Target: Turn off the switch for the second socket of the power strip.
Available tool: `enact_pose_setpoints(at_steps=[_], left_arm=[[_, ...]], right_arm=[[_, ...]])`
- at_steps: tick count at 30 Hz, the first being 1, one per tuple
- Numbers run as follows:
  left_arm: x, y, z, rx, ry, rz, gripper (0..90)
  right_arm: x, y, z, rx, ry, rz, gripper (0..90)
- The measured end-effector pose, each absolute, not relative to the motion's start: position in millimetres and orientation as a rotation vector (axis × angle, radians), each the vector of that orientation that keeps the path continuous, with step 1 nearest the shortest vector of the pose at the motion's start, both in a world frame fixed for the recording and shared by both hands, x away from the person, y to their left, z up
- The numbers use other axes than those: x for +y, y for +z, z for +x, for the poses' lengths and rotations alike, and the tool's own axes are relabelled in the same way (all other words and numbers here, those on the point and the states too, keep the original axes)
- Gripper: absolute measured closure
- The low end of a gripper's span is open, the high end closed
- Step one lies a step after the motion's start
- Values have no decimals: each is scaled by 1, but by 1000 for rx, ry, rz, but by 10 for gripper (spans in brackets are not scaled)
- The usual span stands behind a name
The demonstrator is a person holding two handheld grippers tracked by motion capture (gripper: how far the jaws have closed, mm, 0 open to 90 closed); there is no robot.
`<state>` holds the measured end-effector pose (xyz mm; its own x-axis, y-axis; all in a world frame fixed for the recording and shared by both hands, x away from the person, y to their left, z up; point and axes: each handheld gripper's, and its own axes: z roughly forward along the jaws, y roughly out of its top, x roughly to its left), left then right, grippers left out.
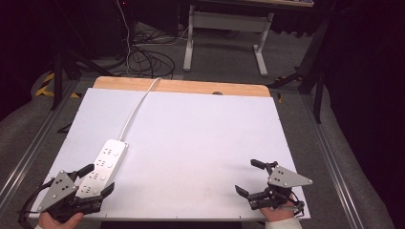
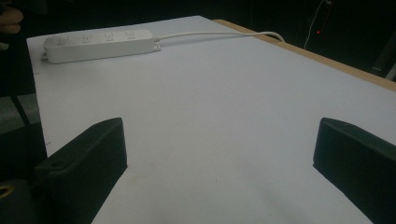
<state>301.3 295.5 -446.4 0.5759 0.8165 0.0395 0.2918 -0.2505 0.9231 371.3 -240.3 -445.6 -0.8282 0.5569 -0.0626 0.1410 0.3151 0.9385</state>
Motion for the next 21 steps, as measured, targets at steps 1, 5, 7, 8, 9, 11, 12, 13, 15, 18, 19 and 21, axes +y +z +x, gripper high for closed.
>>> enact_pose_setpoints(at_steps=[1, 5, 7, 8, 9, 11, 12, 13, 15, 18, 19, 21], left_arm=[[295, -446, 301, 904, 656, 1812, 145], [295, -445, 301, 900, 650, 1808, 146], [296, -445, 302, 898, 646, 1811, 161], [296, -445, 302, 898, 646, 1811, 172], [296, -445, 302, 897, 646, 1813, 172], [295, -445, 302, 900, 650, 1816, 210], [295, -445, 302, 905, 647, 1820, 222], [296, -444, 302, 901, 649, 1832, 238], [297, -444, 303, 902, 627, 1829, 264], [298, -442, 302, 895, 619, 1816, 294], [298, -442, 302, 895, 619, 1816, 301], [296, -442, 301, 892, 625, 1830, 318]], right_arm=[[-240, -446, 371, 2214, 1520, 621, 31], [-240, -446, 371, 2213, 1528, 616, 31], [-241, -446, 371, 2210, 1530, 618, 31], [-241, -446, 371, 2210, 1530, 618, 31], [-241, -446, 371, 2210, 1531, 619, 31], [-240, -446, 371, 2211, 1526, 619, 31], [-240, -446, 371, 2215, 1532, 618, 32], [-239, -446, 372, 2220, 1531, 620, 32], [-239, -447, 372, 2230, 1526, 622, 33], [-239, -447, 371, 2229, 1528, 625, 34], [-239, -447, 371, 2229, 1528, 625, 34], [-239, -447, 372, 2228, 1528, 627, 35]])
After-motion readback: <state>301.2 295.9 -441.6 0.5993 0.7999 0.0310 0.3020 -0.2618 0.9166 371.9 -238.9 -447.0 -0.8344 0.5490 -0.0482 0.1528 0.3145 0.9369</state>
